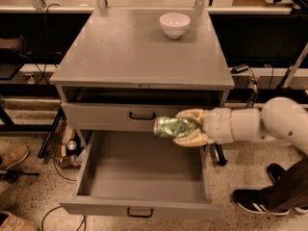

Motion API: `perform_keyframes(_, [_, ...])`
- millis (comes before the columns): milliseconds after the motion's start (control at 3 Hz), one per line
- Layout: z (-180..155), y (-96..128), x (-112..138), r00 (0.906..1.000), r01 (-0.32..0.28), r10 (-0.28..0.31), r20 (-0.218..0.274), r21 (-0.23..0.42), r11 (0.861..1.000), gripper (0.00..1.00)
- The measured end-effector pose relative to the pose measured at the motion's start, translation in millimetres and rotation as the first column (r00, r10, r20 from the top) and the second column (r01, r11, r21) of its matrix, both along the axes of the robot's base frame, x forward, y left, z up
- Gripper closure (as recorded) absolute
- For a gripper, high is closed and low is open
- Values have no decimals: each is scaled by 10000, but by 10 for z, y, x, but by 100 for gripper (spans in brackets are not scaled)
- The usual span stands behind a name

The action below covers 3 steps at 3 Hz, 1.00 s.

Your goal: Pick green can from middle drawer and place on counter

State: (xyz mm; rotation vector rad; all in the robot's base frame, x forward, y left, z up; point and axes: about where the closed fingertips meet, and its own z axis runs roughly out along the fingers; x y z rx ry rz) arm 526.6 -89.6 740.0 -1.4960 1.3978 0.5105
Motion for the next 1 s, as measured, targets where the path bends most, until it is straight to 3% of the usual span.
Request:
perform_keyframes(333, [560, -229, 135, 9957, 126, -103, 922, -245, 9996, 100])
perform_keyframes(667, [1191, -390, 298, 9832, 139, -38, 1825, -538, 9985, 100])
perform_keyframes(1000, [1193, -379, 303, 9833, 117, -19, 1819, -524, 9986, 100])
